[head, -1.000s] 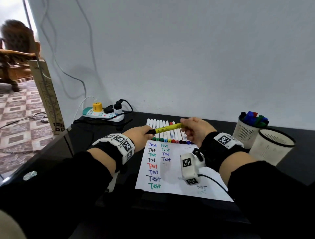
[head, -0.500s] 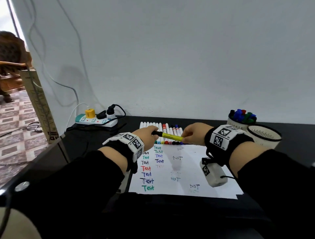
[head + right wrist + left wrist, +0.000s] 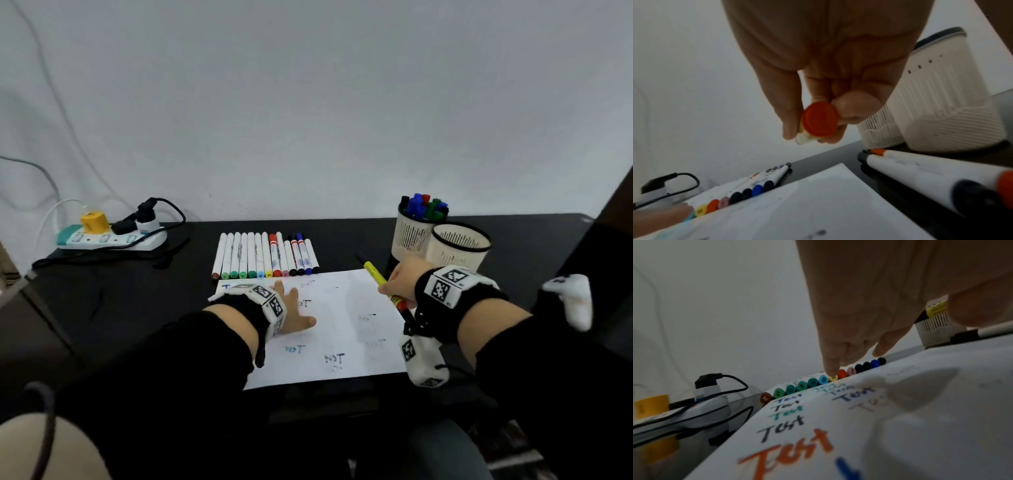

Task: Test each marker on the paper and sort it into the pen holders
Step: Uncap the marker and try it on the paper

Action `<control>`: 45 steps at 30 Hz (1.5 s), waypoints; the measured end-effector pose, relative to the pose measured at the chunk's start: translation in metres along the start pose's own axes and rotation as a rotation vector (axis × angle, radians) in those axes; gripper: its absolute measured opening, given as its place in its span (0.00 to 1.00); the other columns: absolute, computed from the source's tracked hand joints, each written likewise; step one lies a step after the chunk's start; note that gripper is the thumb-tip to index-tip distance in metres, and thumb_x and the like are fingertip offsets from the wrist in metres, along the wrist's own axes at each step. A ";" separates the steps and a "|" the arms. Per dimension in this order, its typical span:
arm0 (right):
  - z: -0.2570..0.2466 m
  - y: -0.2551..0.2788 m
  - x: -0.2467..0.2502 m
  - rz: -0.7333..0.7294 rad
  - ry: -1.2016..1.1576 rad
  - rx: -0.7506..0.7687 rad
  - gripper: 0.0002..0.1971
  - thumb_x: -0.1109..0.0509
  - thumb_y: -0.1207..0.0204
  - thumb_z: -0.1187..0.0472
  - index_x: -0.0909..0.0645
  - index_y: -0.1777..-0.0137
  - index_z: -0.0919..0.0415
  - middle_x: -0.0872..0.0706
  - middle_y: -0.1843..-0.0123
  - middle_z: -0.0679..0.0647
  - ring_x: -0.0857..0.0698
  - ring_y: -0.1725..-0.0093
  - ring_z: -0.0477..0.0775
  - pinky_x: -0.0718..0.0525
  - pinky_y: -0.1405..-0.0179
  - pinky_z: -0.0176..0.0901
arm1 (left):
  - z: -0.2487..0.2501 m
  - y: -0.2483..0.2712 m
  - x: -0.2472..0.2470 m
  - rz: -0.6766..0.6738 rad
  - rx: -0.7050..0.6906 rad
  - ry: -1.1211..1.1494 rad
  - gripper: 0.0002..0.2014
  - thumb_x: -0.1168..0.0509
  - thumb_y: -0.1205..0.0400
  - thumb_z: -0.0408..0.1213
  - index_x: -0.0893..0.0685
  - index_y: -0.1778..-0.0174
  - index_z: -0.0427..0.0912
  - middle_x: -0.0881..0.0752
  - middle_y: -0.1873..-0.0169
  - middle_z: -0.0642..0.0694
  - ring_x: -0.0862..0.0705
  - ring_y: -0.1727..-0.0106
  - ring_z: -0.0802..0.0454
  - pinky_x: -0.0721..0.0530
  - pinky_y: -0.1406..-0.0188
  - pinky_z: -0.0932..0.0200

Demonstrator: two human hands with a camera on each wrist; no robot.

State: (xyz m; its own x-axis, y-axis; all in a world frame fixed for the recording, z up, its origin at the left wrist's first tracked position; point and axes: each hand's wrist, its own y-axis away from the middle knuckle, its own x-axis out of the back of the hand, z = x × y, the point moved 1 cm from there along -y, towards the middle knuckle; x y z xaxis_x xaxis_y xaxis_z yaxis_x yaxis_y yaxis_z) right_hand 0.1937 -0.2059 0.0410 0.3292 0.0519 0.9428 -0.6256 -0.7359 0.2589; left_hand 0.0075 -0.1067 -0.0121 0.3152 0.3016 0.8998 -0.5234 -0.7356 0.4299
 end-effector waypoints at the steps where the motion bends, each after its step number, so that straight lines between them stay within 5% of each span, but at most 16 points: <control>1: 0.003 -0.002 -0.003 -0.006 -0.006 -0.018 0.17 0.30 0.23 0.48 0.15 0.50 0.64 0.14 0.61 0.56 0.15 0.61 0.54 0.14 0.51 0.45 | 0.001 0.000 -0.004 -0.001 0.007 -0.020 0.41 0.52 0.18 0.64 0.58 0.17 0.41 0.60 0.19 0.35 0.53 0.18 0.36 0.48 0.20 0.40; 5: 0.007 -0.007 -0.011 -0.007 0.082 -0.063 0.21 0.31 0.23 0.46 0.26 0.69 0.60 0.22 0.82 0.50 0.23 0.75 0.49 0.25 0.74 0.39 | 0.002 -0.006 -0.010 -0.010 0.013 -0.068 0.45 0.51 0.21 0.68 0.58 0.18 0.41 0.58 0.18 0.36 0.51 0.18 0.36 0.47 0.21 0.38; 8: 0.009 -0.008 -0.016 -0.004 0.123 -0.074 0.21 0.31 0.23 0.48 0.29 0.72 0.59 0.29 0.92 0.47 0.25 0.78 0.48 0.29 0.78 0.38 | 0.002 -0.008 -0.010 -0.028 0.017 -0.098 0.47 0.51 0.22 0.69 0.60 0.18 0.42 0.60 0.18 0.36 0.52 0.18 0.36 0.47 0.21 0.37; 13: 0.015 -0.012 -0.020 0.013 0.156 -0.069 0.20 0.29 0.24 0.51 0.31 0.71 0.60 0.25 0.75 0.52 0.25 0.75 0.50 0.29 0.75 0.39 | 0.002 -0.010 -0.011 -0.030 0.018 -0.104 0.47 0.50 0.23 0.70 0.59 0.18 0.43 0.59 0.18 0.37 0.51 0.18 0.36 0.46 0.21 0.37; 18: 0.023 -0.018 -0.018 0.036 0.176 -0.078 0.24 0.26 0.27 0.48 0.38 0.69 0.58 0.27 0.70 0.52 0.28 0.72 0.49 0.30 0.74 0.40 | 0.003 -0.010 -0.010 -0.033 0.018 -0.116 0.47 0.51 0.23 0.70 0.59 0.18 0.43 0.59 0.18 0.37 0.51 0.18 0.37 0.46 0.21 0.38; 24: 0.030 -0.021 -0.018 0.020 0.221 -0.087 0.23 0.25 0.30 0.47 0.35 0.68 0.58 0.26 0.69 0.52 0.20 0.58 0.57 0.22 0.56 0.46 | 0.003 -0.011 -0.013 -0.014 0.014 -0.097 0.46 0.49 0.22 0.69 0.58 0.18 0.42 0.58 0.18 0.37 0.48 0.19 0.36 0.43 0.21 0.40; 33: 0.031 -0.027 -0.018 -0.021 0.213 -0.077 0.19 0.24 0.30 0.49 0.28 0.65 0.61 0.22 0.68 0.53 0.22 0.67 0.53 0.23 0.63 0.43 | 0.004 -0.010 -0.012 -0.026 0.020 -0.100 0.46 0.50 0.21 0.68 0.60 0.18 0.42 0.60 0.18 0.36 0.51 0.18 0.36 0.45 0.20 0.40; 37: 0.034 -0.030 -0.015 -0.039 0.146 -0.024 0.14 0.28 0.25 0.54 0.20 0.52 0.66 0.23 0.68 0.53 0.24 0.70 0.51 0.25 0.74 0.37 | 0.004 -0.010 -0.012 -0.033 0.019 -0.101 0.46 0.50 0.21 0.68 0.60 0.18 0.42 0.59 0.18 0.37 0.50 0.18 0.36 0.45 0.20 0.40; 40: 0.034 -0.037 -0.016 0.036 0.152 0.012 0.18 0.34 0.20 0.53 0.28 0.68 0.62 0.27 0.71 0.52 0.27 0.74 0.48 0.25 0.76 0.33 | 0.004 -0.008 -0.011 -0.038 0.023 -0.096 0.46 0.50 0.21 0.68 0.60 0.18 0.42 0.60 0.18 0.37 0.51 0.18 0.37 0.46 0.20 0.40; 42: 0.028 -0.038 -0.016 0.104 0.189 0.023 0.18 0.33 0.21 0.53 0.30 0.70 0.60 0.25 0.71 0.53 0.25 0.72 0.51 0.24 0.70 0.39 | 0.004 -0.007 -0.010 -0.045 0.020 -0.093 0.46 0.50 0.21 0.68 0.60 0.18 0.42 0.60 0.18 0.37 0.51 0.18 0.37 0.46 0.20 0.40; 45: 0.011 -0.040 -0.011 0.115 0.217 0.052 0.15 0.33 0.23 0.54 0.26 0.68 0.61 0.24 0.70 0.54 0.25 0.73 0.51 0.27 0.73 0.40 | 0.002 -0.005 -0.007 -0.057 0.012 -0.084 0.45 0.49 0.21 0.67 0.59 0.18 0.43 0.59 0.18 0.38 0.51 0.18 0.37 0.46 0.20 0.39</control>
State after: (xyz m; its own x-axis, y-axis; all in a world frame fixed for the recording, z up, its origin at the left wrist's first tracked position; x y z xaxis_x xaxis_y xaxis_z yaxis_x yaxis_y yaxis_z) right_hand 0.2231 -0.1850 0.0184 0.0945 0.1053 0.9899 -0.6110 -0.7790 0.1412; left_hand 0.0098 -0.1063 -0.0209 0.4097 0.2915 0.8644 -0.4935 -0.7261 0.4788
